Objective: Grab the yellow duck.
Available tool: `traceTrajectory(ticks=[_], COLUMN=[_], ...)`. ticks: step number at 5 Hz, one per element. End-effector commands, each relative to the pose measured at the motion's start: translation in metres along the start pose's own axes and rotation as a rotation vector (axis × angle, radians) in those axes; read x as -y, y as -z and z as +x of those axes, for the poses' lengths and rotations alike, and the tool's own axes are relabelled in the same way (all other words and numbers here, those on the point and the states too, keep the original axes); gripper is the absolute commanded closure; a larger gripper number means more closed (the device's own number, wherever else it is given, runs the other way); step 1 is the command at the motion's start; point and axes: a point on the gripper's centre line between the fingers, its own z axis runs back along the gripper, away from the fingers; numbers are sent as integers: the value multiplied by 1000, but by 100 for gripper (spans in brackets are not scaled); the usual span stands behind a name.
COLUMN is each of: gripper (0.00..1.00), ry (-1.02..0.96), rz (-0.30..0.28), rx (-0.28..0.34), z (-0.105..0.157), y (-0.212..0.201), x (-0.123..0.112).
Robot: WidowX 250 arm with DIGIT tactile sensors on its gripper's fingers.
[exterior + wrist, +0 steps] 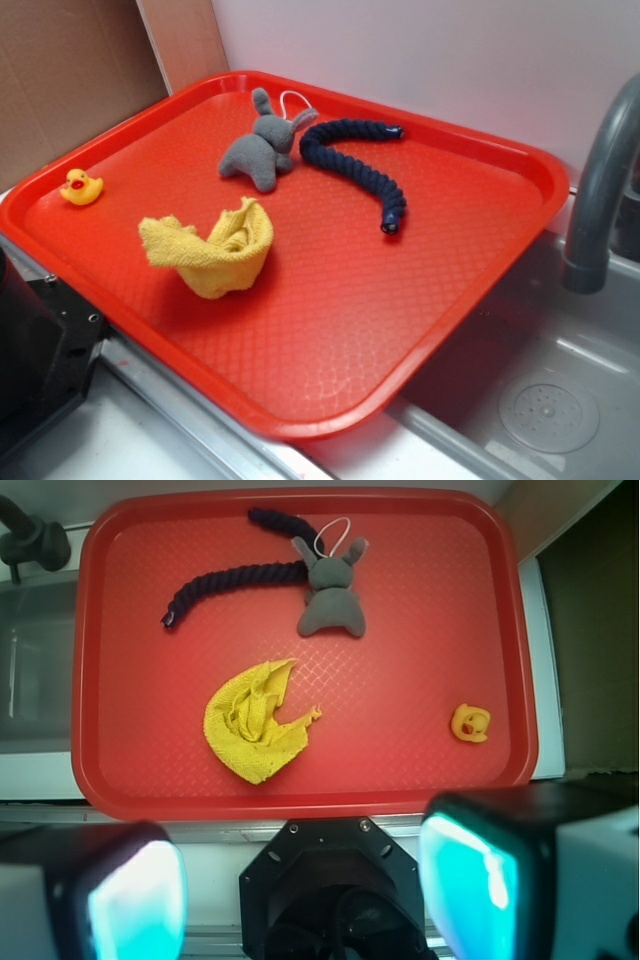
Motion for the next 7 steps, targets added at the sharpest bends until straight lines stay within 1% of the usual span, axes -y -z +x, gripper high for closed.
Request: traceTrajectory(ticks=[1,2,3,4,5,6,7], gripper=[0,0,0,0,0,0,0], ry=[0,-247,-443,-701,-951,-1141,-1133], rz=[0,57,86,210,295,296,226], rx=[0,-204,-235,-74,35,105,74], z=[0,-3,9,14,10,6,4], y=[0,48,97,120,135,155,184], x=[0,-52,-90,-118,-143,-163,-173])
